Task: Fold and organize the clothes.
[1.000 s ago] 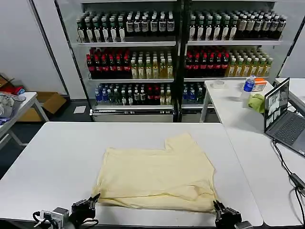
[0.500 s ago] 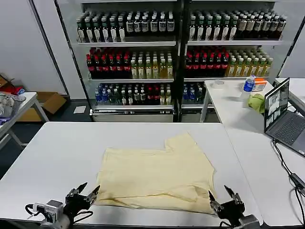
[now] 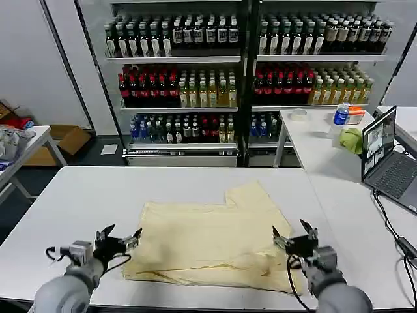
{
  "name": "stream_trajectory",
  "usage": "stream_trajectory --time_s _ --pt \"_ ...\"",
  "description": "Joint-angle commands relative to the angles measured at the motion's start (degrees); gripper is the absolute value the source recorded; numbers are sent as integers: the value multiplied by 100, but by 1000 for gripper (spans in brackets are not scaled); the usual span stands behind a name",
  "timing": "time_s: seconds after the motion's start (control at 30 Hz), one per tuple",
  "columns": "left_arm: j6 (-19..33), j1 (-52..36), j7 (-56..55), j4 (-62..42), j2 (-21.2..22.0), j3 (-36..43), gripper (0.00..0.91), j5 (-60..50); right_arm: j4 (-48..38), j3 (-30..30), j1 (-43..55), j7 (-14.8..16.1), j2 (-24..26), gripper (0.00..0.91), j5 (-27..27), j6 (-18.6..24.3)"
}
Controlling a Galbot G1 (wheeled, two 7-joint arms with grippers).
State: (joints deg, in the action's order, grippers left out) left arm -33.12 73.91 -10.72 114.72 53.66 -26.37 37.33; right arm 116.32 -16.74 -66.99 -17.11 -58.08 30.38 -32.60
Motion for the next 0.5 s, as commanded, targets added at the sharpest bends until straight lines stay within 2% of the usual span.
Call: stream_trajectory --time_s 0.03,0.2,0.5 --pt "3 -1892 -137 -1399 -56 1152 907 278 -1963 1223 2470 -188 -233 907 830 -67" --pt "2 -2593 -168 -2093 100 1770 907 249 -2657 1550 2907 -233 -431 907 984 -63" --pt "0 -3283 -151 -2957 471 2278 907 234 -3624 1743 3392 -184 -712 907 1024 -62"
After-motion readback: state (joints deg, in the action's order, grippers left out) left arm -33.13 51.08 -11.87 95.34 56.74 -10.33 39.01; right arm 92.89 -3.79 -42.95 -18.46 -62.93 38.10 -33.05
